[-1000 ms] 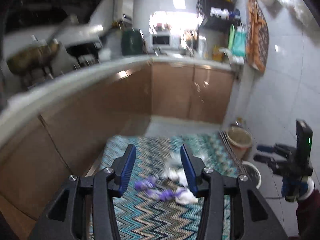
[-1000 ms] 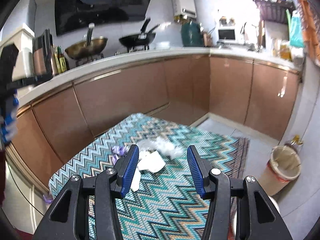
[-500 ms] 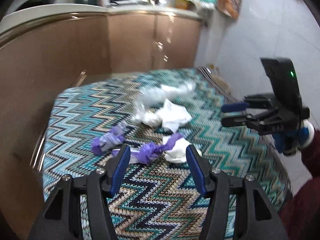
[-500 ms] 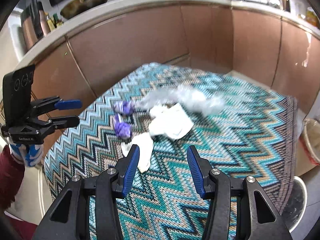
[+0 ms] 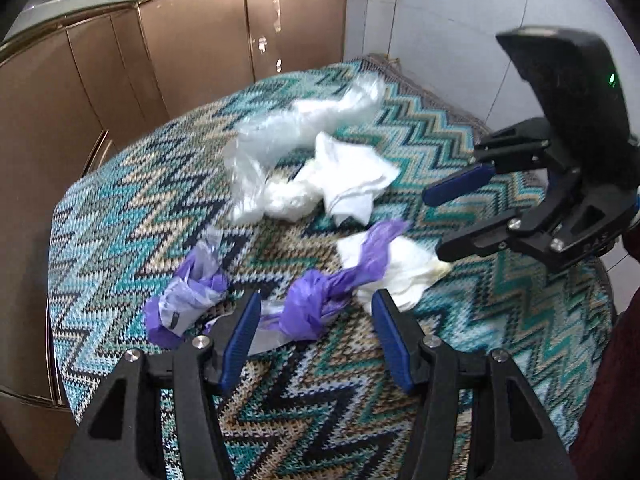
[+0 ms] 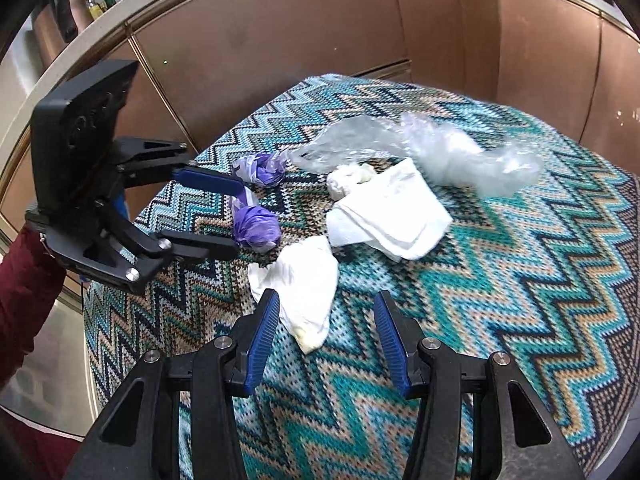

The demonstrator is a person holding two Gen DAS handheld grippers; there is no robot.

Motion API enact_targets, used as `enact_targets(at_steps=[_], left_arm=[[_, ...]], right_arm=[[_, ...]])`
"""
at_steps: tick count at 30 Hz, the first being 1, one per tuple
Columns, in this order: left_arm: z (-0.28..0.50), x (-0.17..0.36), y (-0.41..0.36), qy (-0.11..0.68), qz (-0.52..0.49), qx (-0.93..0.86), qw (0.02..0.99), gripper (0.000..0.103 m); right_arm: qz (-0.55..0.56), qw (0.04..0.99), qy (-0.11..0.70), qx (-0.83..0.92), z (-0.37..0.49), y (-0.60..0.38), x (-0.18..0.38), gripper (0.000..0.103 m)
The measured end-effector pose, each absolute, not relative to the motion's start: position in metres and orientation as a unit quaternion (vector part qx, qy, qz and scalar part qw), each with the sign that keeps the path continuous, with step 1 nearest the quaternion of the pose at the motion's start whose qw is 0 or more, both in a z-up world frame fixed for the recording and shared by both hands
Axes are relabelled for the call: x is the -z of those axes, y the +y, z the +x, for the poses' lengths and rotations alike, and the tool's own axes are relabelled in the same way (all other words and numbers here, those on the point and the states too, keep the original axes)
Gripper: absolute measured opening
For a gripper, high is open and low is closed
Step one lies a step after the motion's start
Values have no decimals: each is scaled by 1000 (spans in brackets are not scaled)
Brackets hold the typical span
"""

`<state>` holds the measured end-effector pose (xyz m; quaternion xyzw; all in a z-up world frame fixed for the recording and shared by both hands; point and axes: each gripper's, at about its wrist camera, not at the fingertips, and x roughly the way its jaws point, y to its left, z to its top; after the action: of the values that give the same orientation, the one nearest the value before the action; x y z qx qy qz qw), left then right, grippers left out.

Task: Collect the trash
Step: 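Grasp the purple-wrapped item with the left tool while the right grasps a white tissue, then carry both held items over the white bin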

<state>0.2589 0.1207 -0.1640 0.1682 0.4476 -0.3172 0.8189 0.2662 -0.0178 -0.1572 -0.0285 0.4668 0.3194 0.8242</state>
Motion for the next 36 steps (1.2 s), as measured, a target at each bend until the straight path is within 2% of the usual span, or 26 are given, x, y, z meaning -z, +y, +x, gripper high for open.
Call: enact_targets(at_steps=[4,6,8,9,10,11,13,28,36], left_arm=[[258,173,125,452,158,312,821,55],[258,174,127,451,145,307,826,53],[257,173,128,450,137,301,829,48],[255,171,128,448,135,299,832,47],[252,170,128,447,134,297,833,40],[248,168,126,444,136,296,835,35],[242,164,123,438,141,289,839,31],[172,118,114,399,88,264,874,29],[146,82,76,374,60,281,882,29]], right_arm=[[-31,815,478,-325,275,-7,167,49],[-37,812,484,-324,278,-1,175,46],[-38,809,488,-326,278,4,179,38],[-39,809,487,-327,277,5,180,30],[-42,810,485,-328,274,7,179,21],[-45,810,483,-329,272,7,179,18],[-50,812,477,-332,266,6,176,11],[-28,848,423,-319,190,-52,130,10],[14,878,387,-281,150,-122,109,10]])
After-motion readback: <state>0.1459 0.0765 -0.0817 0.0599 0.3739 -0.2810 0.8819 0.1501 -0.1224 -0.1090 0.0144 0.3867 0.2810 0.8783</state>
